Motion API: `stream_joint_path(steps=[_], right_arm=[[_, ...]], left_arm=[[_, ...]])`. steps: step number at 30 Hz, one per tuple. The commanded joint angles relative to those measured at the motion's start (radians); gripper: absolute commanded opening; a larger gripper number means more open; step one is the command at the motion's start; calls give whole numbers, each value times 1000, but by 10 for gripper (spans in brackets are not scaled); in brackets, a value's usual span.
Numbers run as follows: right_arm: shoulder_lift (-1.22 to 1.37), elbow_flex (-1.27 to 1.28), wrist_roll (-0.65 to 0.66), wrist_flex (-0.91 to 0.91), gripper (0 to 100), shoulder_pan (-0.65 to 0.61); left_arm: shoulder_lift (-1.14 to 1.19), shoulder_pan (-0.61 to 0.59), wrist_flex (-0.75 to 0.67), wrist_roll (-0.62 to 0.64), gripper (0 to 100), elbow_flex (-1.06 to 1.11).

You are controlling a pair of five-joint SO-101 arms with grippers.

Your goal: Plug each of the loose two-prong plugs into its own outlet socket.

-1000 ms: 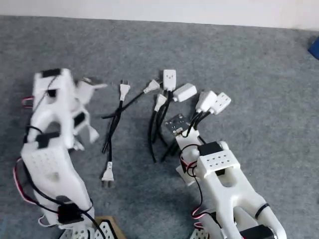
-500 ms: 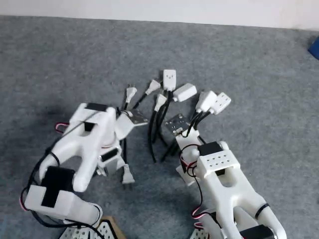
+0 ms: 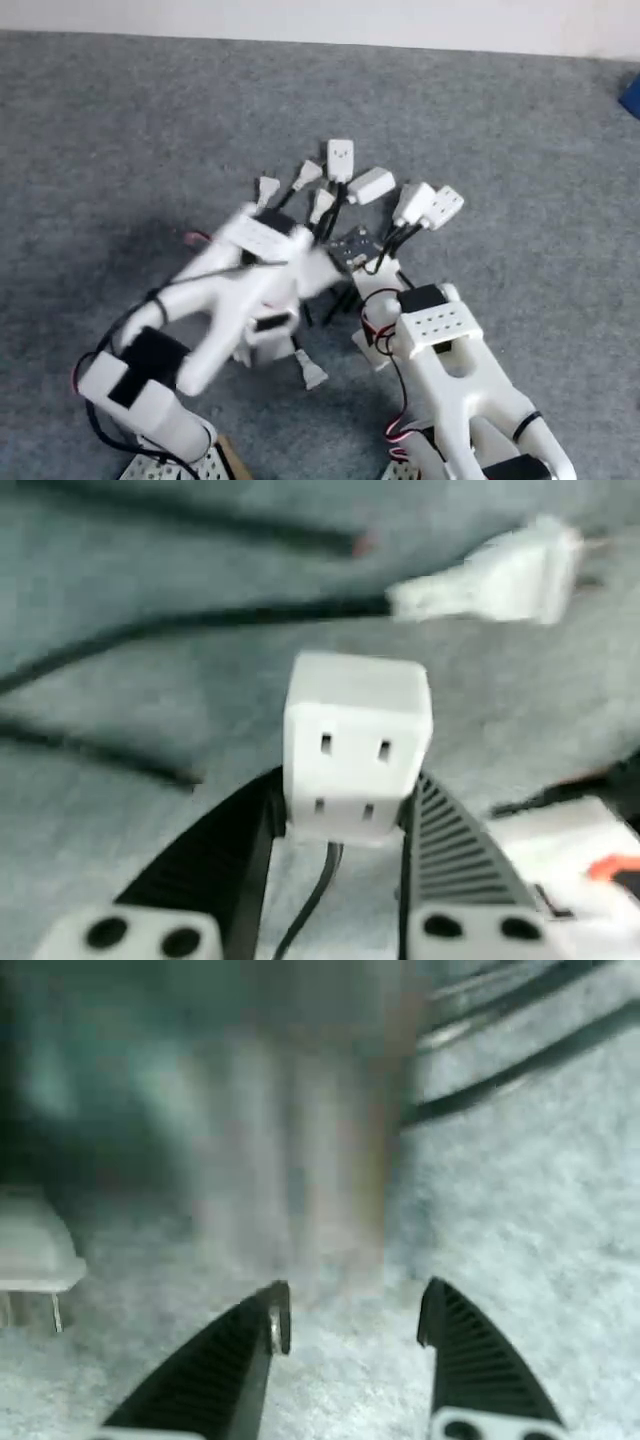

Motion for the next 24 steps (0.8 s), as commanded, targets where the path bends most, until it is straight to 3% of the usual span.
stream_joint_path(steps=[1,5,9,18,24], right_arm=[[-15,-2,20,-18,217,4],[-15,-7,21,-18,217,7],[-15,-12,21,-18,217,4],[-18,-18,21,-16,217,-47],[-16,-156,23,133,217,-51]], left_arm=[[-28,-232,66,-138,6,-56],[-28,-420,84,-307,6,-25],[-28,-466,83,-423,6,73],[-30,-260,-107,-489,7,154],[-30,-193,-224,-489,27,160]])
